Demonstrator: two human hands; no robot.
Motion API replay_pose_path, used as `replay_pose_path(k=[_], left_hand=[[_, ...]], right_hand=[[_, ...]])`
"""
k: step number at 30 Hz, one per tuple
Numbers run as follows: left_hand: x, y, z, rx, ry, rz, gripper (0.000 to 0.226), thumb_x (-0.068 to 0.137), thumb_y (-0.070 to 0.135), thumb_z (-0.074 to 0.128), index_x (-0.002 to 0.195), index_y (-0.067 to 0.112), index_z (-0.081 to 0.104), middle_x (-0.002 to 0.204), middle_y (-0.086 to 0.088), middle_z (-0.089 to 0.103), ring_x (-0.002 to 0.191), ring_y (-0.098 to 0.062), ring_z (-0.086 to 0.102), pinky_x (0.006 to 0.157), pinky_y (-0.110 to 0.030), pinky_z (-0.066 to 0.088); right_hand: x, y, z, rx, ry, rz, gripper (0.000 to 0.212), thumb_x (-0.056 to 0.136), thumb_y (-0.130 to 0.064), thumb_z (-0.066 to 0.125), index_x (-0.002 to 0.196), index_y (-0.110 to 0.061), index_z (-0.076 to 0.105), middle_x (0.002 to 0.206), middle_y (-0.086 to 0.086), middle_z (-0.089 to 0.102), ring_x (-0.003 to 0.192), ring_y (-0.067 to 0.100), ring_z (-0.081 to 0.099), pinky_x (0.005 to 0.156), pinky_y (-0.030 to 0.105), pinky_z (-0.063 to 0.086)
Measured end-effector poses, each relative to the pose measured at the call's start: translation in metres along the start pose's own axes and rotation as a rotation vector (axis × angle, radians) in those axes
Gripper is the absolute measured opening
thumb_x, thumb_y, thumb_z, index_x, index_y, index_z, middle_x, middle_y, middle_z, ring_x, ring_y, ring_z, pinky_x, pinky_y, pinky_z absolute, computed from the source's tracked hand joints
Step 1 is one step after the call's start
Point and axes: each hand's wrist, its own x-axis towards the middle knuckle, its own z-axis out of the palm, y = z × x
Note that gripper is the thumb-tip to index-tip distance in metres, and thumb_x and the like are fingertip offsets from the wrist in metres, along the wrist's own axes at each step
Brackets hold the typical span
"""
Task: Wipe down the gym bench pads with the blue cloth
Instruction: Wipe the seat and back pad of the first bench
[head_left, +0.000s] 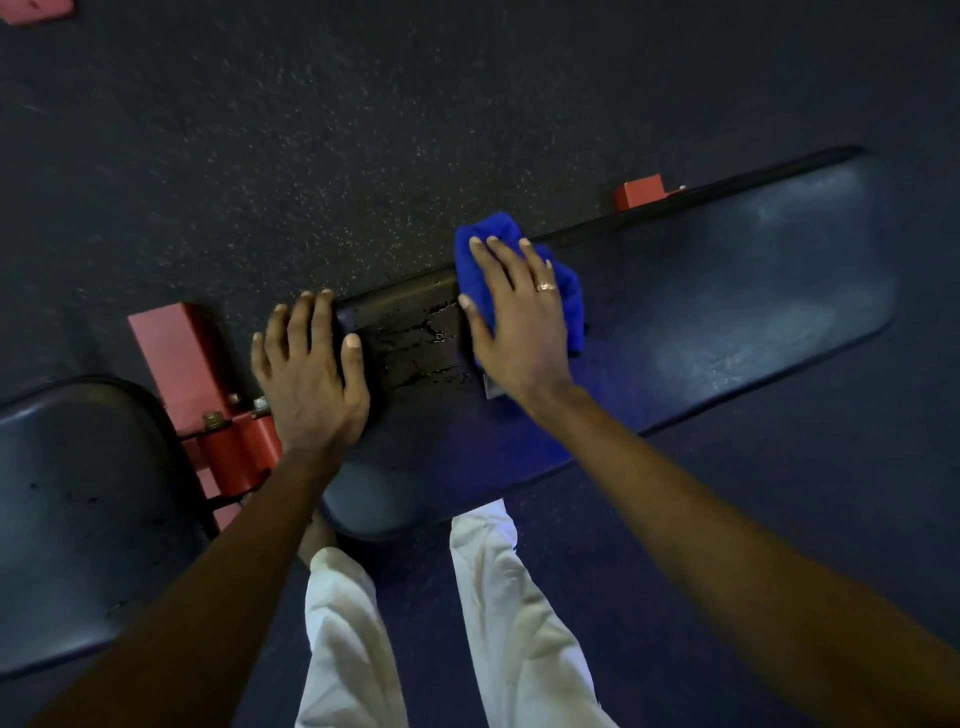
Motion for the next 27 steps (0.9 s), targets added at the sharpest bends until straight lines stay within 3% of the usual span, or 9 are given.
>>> replay_pose_path(k=[3, 6, 9, 13, 17, 20, 23, 27], left_hand=[[0.001, -0.009, -0.006, -0.064, -0.026, 0.013, 0.054, 0.107, 0.045, 0.030, 0.157, 0.024, 0.037, 0.160, -0.009, 0.038, 0.150, -0.030, 0.027, 0.121, -0.056, 0.021], [0.004, -0.025, -0.013, -0.062, -0.119, 0.071, 0.056, 0.108, 0.052, 0.031, 0.160, 0.031, 0.028, 0.157, -0.020, 0.032, 0.146, -0.038, 0.030, 0.116, -0.058, 0.030], [0.005, -0.031, -0.012, -0.041, -0.116, 0.088, 0.059, 0.107, 0.053, 0.030, 0.160, 0.028, 0.027, 0.153, -0.024, 0.035, 0.140, -0.040, 0.034, 0.109, -0.058, 0.035], [0.006, -0.032, -0.012, -0.087, -0.129, 0.087, 0.068, 0.106, 0.054, 0.028, 0.161, 0.013, 0.025, 0.153, -0.024, 0.036, 0.140, -0.040, 0.034, 0.111, -0.057, 0.034], [0.007, -0.034, -0.016, -0.112, -0.163, 0.090, 0.070, 0.107, 0.055, 0.028, 0.160, 0.010, 0.022, 0.156, -0.022, 0.034, 0.142, -0.039, 0.031, 0.114, -0.057, 0.031], [0.008, -0.035, -0.020, -0.155, -0.217, 0.090, 0.070, 0.107, 0.054, 0.032, 0.162, 0.014, 0.019, 0.159, -0.020, 0.030, 0.146, -0.037, 0.026, 0.116, -0.056, 0.027], [0.009, -0.046, -0.024, -0.177, -0.252, 0.133, 0.070, 0.106, 0.055, 0.035, 0.163, 0.018, 0.016, 0.161, -0.016, 0.027, 0.148, -0.034, 0.024, 0.118, -0.055, 0.027], [0.010, -0.059, -0.026, -0.183, -0.287, 0.192, 0.075, 0.106, 0.054, 0.037, 0.164, 0.015, 0.010, 0.163, -0.016, 0.024, 0.149, -0.034, 0.025, 0.118, -0.054, 0.029]], right_hand=[[0.017, 0.037, -0.012, -0.014, -0.050, -0.096, 0.057, 0.101, -0.046, 0.049, 0.153, -0.024, 0.043, 0.153, 0.000, 0.048, 0.144, 0.027, 0.039, 0.121, 0.048, 0.029], [0.031, 0.067, -0.020, 0.020, 0.068, 0.134, 0.057, 0.098, -0.049, 0.049, 0.148, -0.022, 0.048, 0.147, 0.001, 0.052, 0.138, 0.026, 0.045, 0.116, 0.050, 0.035], [0.026, 0.035, -0.007, 0.028, 0.131, 0.294, 0.055, 0.101, -0.046, 0.044, 0.149, -0.020, 0.047, 0.149, 0.003, 0.050, 0.141, 0.030, 0.040, 0.119, 0.047, 0.031], [-0.007, -0.018, 0.012, -0.024, 0.086, 0.125, 0.053, 0.104, -0.039, 0.045, 0.153, -0.019, 0.042, 0.154, 0.003, 0.045, 0.145, 0.032, 0.035, 0.122, 0.047, 0.027], [-0.007, 0.009, 0.001, -0.055, -0.024, -0.124, 0.052, 0.104, -0.037, 0.048, 0.153, -0.019, 0.042, 0.154, 0.003, 0.046, 0.143, 0.029, 0.040, 0.122, 0.045, 0.029], [0.015, 0.031, -0.009, 0.008, 0.066, 0.067, 0.052, 0.101, -0.039, 0.050, 0.149, -0.018, 0.048, 0.149, 0.004, 0.051, 0.137, 0.027, 0.047, 0.116, 0.045, 0.037], [0.023, 0.000, 0.005, 0.039, 0.172, 0.283, 0.051, 0.099, -0.045, 0.049, 0.142, -0.018, 0.055, 0.141, 0.002, 0.057, 0.133, 0.028, 0.048, 0.115, 0.042, 0.035], [0.016, -0.049, 0.020, 0.001, 0.081, 0.053, 0.048, 0.101, -0.046, 0.049, 0.138, -0.017, 0.058, 0.135, 0.001, 0.060, 0.128, 0.027, 0.050, 0.112, 0.041, 0.037]])
